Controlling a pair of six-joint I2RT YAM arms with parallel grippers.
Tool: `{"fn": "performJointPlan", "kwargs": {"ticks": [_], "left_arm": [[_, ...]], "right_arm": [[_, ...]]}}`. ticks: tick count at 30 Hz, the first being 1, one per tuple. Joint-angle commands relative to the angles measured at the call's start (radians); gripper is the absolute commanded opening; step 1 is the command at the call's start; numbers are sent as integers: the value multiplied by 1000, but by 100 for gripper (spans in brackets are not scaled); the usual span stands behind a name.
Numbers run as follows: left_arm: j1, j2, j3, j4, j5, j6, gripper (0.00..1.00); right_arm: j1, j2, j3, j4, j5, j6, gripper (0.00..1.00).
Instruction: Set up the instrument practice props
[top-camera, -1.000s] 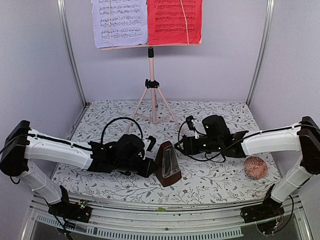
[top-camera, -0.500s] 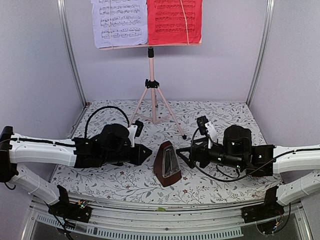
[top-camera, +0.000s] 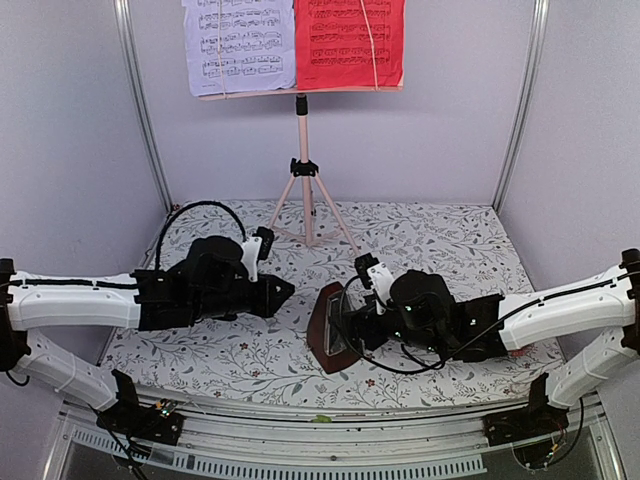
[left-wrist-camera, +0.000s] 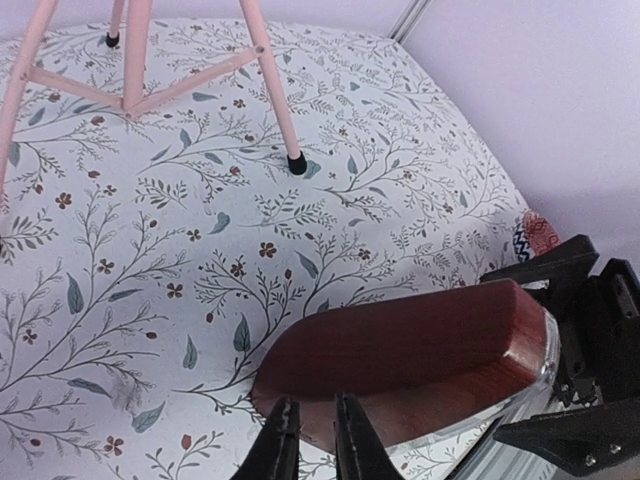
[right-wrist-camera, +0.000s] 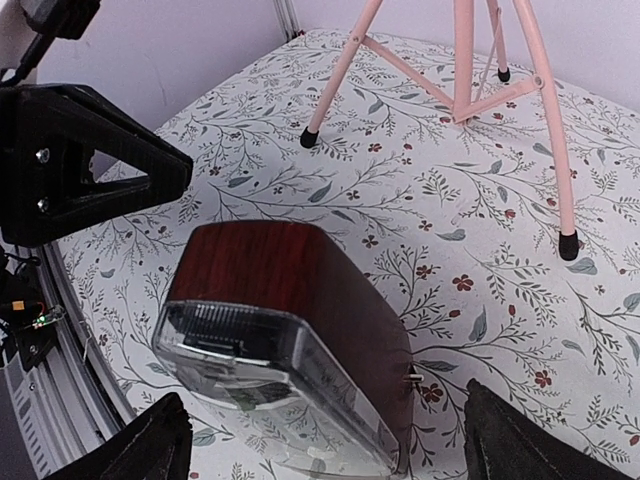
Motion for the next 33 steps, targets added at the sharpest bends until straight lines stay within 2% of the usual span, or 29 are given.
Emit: {"fn": "performJointPlan", "kwargs": {"ticks": [1,11,20,22,26,28,29,31,33], "left_arm": [[31,-23,14,12,3,39,14],[63,-26,75,-3,42,129,16],[72,-5,133,-9,135,300,20],[75,2,154,-19,183,367,27],[76,26,214,-71,295,516,45],[76,32,222,-85,364,599,60],[76,34,220,-86,400,643,70],[78,38,206,-86,484,718,78],[79,43,193,-88,562,791,80]], "right_arm": [[11,38,48,19,30,-1,94],[10,99,69,32,-16,-15,83],[-6,82,28,102,-96,-83,53],[-24,57,-19,154,-159,-117,45],[-79,7,-94,217,-320,-211,38],[-99,-12,-115,234,-388,-256,38],[-106,-18,-122,239,-428,-278,37],[-113,-29,-134,248,-485,-347,37],[-127,-36,-142,254,-546,-397,37]]}}
